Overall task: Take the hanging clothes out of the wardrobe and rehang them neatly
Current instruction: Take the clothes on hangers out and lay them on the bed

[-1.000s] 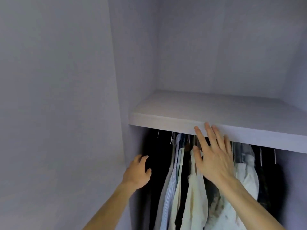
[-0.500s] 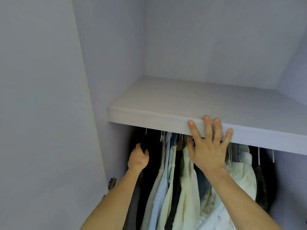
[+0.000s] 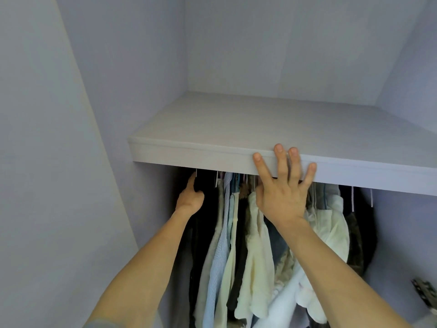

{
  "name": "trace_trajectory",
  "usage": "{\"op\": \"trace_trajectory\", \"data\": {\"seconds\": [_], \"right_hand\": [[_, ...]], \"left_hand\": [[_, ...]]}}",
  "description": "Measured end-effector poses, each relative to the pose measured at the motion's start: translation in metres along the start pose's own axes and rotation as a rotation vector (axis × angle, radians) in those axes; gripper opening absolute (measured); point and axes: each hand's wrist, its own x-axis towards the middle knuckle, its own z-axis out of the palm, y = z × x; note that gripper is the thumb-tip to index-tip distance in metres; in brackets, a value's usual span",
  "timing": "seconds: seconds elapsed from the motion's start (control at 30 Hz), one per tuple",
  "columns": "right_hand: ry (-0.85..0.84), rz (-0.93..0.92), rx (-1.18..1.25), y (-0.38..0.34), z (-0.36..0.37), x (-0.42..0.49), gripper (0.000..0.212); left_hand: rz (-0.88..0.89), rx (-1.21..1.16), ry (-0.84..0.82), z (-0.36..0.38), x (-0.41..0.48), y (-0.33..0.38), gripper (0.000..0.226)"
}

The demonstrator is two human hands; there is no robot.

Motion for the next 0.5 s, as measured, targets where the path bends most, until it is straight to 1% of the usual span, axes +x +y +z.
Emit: {"op": "trace_trajectory", "data": {"seconds": [0.07,0.17,0.23,0.37,0.43,0.5], "right_hand": [[-0.007,0.003,0.006,0.0,-0.001,-0.001,0.097],[-0.02,0.006,0.014,-0.001,-0.002,0.0,0.101],[-0.031,-0.002,0.002,-0.001,-0.003,0.0,0.101],[-0.022,0.0,0.007,-0.002,-0.005,0.0,0.103],[-0.028,0.003,0.017,-0.003,-0.007,0.001,0.104],[-0.032,0.004,-0.001,-0.003,-0.008,0.001,0.104]], "left_hand": [[-0.045,-0.042,0.019,0.0,-0.003,0.006,0.065],[-0.053,0.042,0.074,0.004,-0.01,0.008,0.057],[-0.012,0.088,0.117,0.008,-0.012,0.007,0.058],[0.034,0.093,0.092,0.016,-0.013,0.011,0.065],[-0.012,0.114,0.089,0.016,-0.013,0.015,0.066],[-0.095,0.08,0.083,0.013,-0.011,0.018,0.068]]}}
